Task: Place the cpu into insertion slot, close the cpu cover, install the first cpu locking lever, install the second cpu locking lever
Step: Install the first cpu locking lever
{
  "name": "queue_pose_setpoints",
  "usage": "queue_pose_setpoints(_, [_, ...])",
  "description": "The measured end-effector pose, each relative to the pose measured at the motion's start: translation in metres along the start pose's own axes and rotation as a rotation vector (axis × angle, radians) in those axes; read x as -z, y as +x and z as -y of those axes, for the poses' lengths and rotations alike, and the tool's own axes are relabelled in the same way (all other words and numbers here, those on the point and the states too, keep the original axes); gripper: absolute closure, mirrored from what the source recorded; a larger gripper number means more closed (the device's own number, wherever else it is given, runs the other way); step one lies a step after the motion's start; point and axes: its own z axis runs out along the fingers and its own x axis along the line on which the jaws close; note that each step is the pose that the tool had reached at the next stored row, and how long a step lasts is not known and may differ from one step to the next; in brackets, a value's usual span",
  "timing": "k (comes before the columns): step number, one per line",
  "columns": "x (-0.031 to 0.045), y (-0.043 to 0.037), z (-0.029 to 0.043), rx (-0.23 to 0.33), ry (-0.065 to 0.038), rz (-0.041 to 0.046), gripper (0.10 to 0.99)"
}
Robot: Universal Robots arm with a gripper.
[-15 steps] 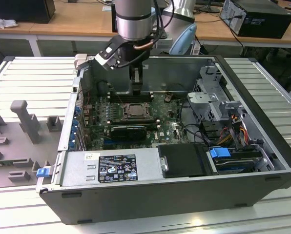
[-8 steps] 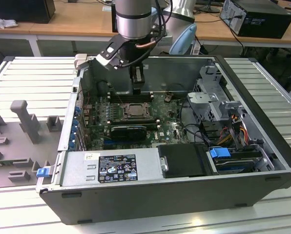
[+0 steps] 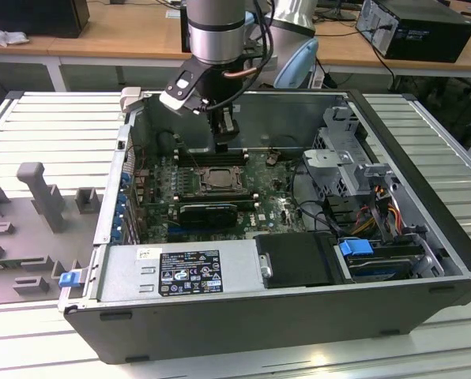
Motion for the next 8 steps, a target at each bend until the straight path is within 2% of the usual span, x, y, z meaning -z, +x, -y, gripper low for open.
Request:
queue_pose_setpoints(4, [0.0,0.0,0.0,0.061,0.0,-0.004,0.98])
queue_pose_setpoints(8, [0.0,0.0,0.0,0.09,0.0,-0.006,0.98])
